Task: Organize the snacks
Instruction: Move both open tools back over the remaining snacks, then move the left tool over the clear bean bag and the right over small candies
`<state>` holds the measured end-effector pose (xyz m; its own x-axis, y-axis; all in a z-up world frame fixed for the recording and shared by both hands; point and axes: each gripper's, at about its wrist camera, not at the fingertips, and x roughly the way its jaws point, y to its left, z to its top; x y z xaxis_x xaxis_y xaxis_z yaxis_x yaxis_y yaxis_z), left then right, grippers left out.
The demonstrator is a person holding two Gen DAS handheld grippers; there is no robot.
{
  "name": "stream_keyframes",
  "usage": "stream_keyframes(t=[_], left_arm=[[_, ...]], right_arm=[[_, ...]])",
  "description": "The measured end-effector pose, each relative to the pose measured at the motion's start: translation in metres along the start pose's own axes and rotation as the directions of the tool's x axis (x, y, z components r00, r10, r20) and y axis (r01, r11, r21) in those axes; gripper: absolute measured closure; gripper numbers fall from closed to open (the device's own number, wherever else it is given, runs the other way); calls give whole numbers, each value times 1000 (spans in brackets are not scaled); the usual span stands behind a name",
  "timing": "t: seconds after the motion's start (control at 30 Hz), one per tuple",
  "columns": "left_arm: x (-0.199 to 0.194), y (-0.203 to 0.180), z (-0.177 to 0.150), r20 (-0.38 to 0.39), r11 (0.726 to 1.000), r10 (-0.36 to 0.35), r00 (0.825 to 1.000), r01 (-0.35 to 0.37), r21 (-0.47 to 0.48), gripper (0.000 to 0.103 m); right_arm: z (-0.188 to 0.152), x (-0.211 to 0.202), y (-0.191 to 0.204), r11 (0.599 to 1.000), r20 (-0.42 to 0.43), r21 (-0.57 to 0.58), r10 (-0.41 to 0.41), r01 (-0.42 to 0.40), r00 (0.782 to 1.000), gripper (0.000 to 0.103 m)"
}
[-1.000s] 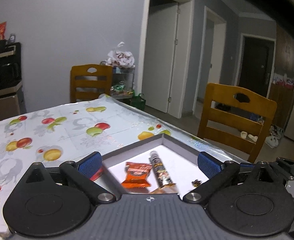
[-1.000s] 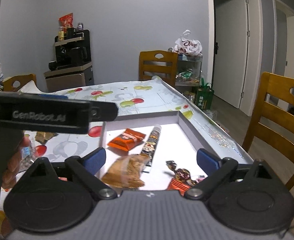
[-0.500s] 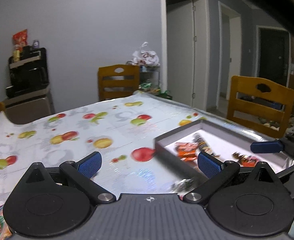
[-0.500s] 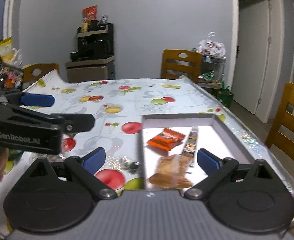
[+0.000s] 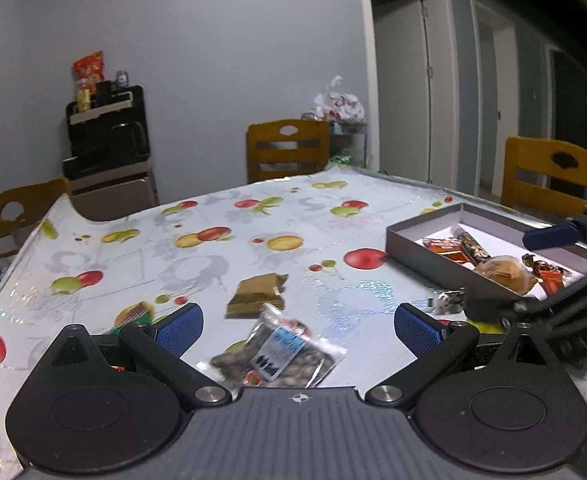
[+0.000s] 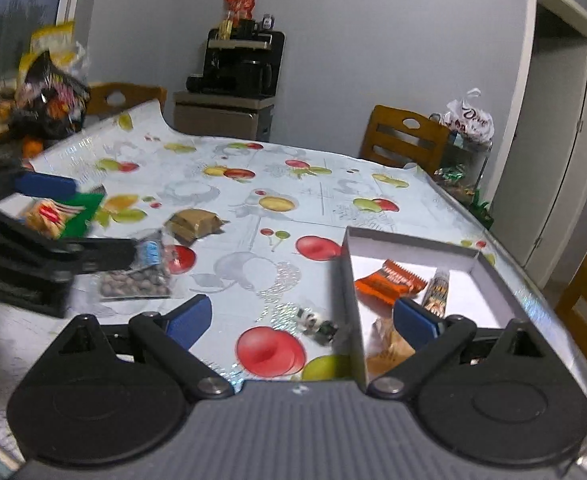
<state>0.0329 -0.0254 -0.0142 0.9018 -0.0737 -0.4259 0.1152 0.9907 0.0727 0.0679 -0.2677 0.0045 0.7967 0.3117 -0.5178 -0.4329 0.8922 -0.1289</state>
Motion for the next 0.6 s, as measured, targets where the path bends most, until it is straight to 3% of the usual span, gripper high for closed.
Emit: stream_keyframes(t=[0.1, 0.23, 0.37, 0.6], left_arm=[[-3, 9, -7, -2, 998, -39, 999, 39, -49, 0], [-5, 14, -19, 14, 993, -63, 998, 64, -96, 0], [2, 14, -27, -4, 991, -70, 998, 69, -110, 0], [7, 10, -35, -34, 990, -92, 995, 88, -107, 0]], right_arm=[[8, 14, 1, 999, -15, -51, -11, 10, 1000, 10], [13, 34, 12, 990, -52, -143, 2, -10, 999, 31], [14, 59, 16, 990, -114, -140, -8, -9, 993, 49], [12, 89, 16, 993, -209, -120, -9, -16, 978, 52]])
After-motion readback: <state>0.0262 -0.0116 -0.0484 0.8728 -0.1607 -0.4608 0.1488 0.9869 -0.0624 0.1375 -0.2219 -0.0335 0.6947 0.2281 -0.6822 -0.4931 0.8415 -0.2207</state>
